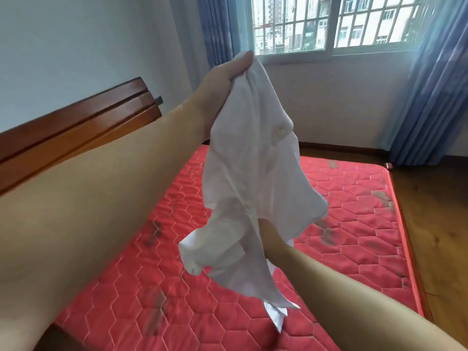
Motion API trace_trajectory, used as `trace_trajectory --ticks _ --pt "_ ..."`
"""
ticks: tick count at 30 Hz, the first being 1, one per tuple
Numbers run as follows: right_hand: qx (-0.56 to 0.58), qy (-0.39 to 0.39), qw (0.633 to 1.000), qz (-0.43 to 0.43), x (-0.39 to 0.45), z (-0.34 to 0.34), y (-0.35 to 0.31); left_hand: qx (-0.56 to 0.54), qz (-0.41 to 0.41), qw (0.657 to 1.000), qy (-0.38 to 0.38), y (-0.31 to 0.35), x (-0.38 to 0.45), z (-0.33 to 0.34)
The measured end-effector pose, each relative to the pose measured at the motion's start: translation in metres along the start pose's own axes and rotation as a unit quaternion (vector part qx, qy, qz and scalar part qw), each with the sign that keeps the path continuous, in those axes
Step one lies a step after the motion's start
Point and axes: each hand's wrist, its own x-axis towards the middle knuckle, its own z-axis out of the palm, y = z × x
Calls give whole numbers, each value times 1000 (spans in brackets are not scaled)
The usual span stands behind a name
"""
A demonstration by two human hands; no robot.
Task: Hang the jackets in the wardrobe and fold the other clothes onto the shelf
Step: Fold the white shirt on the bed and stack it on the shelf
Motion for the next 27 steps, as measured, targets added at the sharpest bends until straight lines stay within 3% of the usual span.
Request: trace_trajectory --ticks 2,3,6,8,11,12,13,16,17,20,23,27 --pt "-73 4 997 -33 -2 -15 -5 62 19 997 46 -2 -1 -14" --pt "-90 6 995 -32 -1 -26 -2 151 40 984 86 -6 1 -24" --pt "-63 -16 998 -15 -10 -68 -13 430 50 891 141 -30 11 -55" --pt "-14 1 1000 -21 -16 -92 -32 513 -11 850 118 -58 22 -68" --pt "56 86 995 -14 -23 -116 -64 695 -124 707 37 -106 32 -64" --pt "78 111 991 -7 -24 -123 -73 709 -124 693 33 -119 34 -56" --pt "96 129 987 -1 -27 -131 -82 686 -110 719 34 -128 33 -44" --pt "125 162 979 9 -30 -149 -100 478 -42 877 -6 -139 24 -5" --pt "134 170 976 11 -30 -154 -104 411 -44 910 -25 -139 18 8" --pt "159 174 972 22 -33 -163 -116 357 -17 934 -17 -146 9 27" --pt "149 164 975 23 -37 -171 -116 417 30 907 38 -152 15 31" --pt "128 196 972 12 -43 -183 -106 317 44 945 -68 -161 15 34"
